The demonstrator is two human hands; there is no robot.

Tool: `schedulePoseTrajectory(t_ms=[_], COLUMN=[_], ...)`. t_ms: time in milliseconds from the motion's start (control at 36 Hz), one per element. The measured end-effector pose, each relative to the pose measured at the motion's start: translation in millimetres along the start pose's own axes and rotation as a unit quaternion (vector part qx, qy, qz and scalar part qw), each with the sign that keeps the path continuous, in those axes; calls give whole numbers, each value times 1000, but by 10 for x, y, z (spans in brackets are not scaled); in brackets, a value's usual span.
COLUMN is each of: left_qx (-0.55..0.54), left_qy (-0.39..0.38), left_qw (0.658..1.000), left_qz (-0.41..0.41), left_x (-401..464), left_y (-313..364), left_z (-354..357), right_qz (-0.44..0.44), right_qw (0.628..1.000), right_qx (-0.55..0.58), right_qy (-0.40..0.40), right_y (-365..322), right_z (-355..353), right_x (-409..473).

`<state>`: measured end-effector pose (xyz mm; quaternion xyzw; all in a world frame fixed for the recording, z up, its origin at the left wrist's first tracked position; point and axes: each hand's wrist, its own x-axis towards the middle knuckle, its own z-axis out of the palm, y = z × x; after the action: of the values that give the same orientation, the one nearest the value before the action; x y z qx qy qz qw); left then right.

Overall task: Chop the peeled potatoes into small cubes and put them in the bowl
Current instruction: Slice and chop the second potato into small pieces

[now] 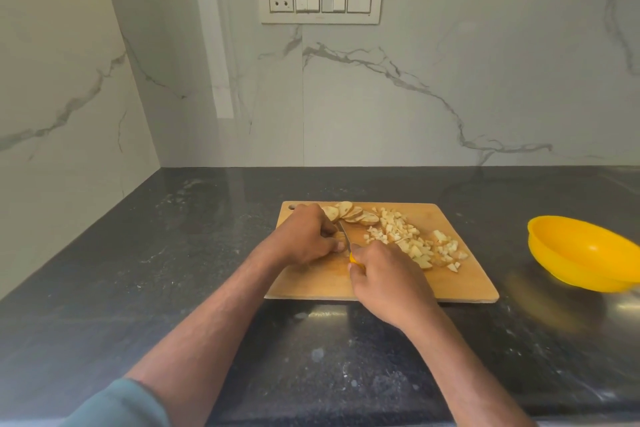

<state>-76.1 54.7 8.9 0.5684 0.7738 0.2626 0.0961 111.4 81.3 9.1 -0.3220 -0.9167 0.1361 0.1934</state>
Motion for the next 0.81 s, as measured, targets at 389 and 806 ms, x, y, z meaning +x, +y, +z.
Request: schedulePoseTrajectory(t_ms=[389, 806], left_qx=[-31, -39], left_qy=[29, 21], left_qw=[999, 999], left_qz=[-5, -14], left_x=[-71, -69], left_y=[64, 2], left_z=[40, 36], right_qz=[-7, 15], right_qw=[999, 998], right_qx=[-38, -27], right_qy=[-5, 58], right_y=[-29, -16], right_z=[-58, -31], right_x=[-97, -291])
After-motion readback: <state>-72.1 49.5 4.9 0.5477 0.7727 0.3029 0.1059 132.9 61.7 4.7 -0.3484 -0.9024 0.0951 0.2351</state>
